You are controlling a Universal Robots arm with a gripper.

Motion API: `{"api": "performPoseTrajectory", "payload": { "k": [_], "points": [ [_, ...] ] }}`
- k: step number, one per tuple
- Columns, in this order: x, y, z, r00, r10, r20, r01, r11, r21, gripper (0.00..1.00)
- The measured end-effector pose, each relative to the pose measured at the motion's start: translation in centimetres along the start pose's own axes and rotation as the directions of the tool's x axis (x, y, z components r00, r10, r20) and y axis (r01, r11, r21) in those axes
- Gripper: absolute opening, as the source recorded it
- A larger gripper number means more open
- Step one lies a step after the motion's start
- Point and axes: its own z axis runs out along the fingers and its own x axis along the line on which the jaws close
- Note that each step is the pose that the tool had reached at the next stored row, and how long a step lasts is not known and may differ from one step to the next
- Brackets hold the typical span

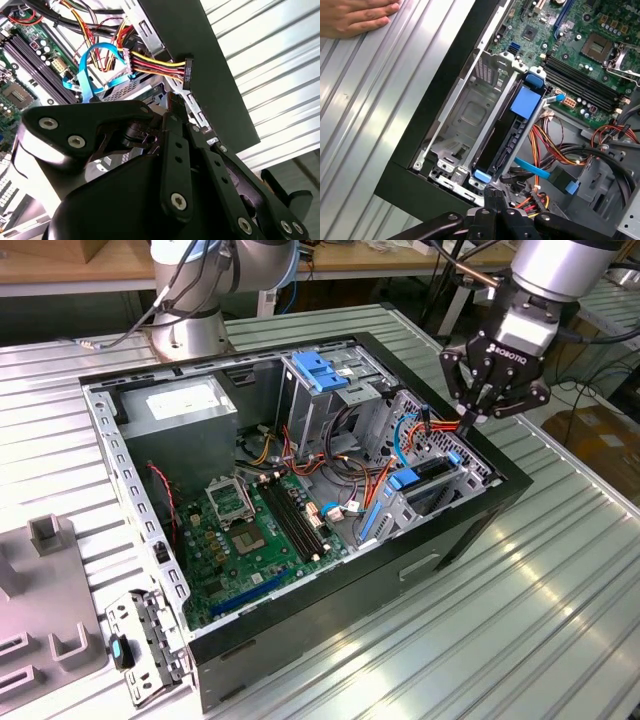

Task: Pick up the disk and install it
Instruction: 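Insert the first disk wire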

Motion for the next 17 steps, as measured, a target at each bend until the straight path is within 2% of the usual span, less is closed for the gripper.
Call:
{"api": "performPoseTrajectory", "payload": {
  "k": [4,5,8,11,15,17],
  "points": [
    [0.12,-0.39,-0.01,0.9990,-0.044,-0.0010,0.044,0.9990,0.0017,0.11],
    [0.15,-0.44,0.00,0.9953,-0.097,-0.0023,0.097,0.9953,0.0036,0.11],
    [0.21,-0.55,-0.01,0.9853,-0.171,-0.0044,0.171,0.9853,0.0062,0.11],
    [0.21,-0.86,-0.04,0.9797,-0.200,-0.0050,0.200,0.9797,0.0073,0.11],
    [0.16,-1.11,-0.18,0.9754,-0.221,-0.0039,0.221,0.9753,0.0070,0.11],
    [0.22,-1.23,-0.20,0.9684,-0.249,-0.0018,0.249,0.9683,0.0078,0.11]
  ]
}}
